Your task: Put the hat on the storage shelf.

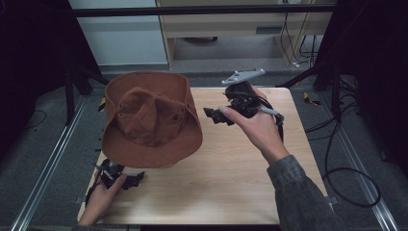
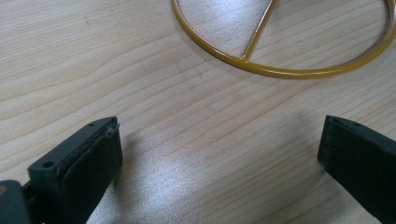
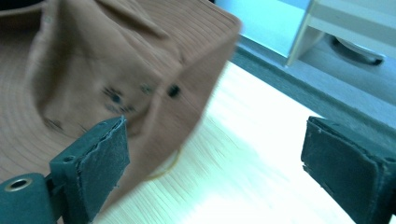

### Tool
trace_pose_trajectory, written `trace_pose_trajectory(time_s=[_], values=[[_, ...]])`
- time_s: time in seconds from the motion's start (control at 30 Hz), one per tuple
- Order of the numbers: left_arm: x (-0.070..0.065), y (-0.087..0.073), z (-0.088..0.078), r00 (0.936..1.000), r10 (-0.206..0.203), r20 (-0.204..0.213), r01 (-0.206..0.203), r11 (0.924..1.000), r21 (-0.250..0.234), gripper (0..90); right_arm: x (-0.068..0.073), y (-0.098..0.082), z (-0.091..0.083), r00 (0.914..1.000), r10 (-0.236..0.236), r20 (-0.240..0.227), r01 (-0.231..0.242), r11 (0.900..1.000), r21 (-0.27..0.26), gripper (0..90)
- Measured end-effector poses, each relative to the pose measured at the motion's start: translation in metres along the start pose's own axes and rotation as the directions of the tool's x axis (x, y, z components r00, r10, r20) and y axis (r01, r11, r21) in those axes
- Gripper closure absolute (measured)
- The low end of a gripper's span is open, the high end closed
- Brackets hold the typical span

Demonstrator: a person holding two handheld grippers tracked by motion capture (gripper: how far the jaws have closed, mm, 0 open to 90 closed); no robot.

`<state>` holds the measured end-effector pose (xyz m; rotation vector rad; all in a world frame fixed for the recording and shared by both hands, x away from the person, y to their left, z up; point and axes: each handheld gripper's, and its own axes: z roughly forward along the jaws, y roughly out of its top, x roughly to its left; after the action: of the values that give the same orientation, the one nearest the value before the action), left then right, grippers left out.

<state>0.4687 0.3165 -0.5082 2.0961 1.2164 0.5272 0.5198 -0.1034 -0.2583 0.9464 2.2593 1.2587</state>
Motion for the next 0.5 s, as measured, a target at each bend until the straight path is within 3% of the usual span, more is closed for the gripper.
trace_pose_trajectory(time_s=[0.3,0.5], values=[[0.000,0.000,0.000,1.0000,-0.006,-0.002,0.006,1.0000,-0.005,0.0,-0.020,-0.050,-0.016,0.9988,0.032,0.037,-0.032,0.999,0.000,8.8],[0.000,0.000,0.000,1.0000,-0.005,-0.002,0.005,1.0000,-0.004,0.0,-0.028,-0.086,-0.013,0.9970,0.035,0.069,-0.037,0.999,0.029,12.7]])
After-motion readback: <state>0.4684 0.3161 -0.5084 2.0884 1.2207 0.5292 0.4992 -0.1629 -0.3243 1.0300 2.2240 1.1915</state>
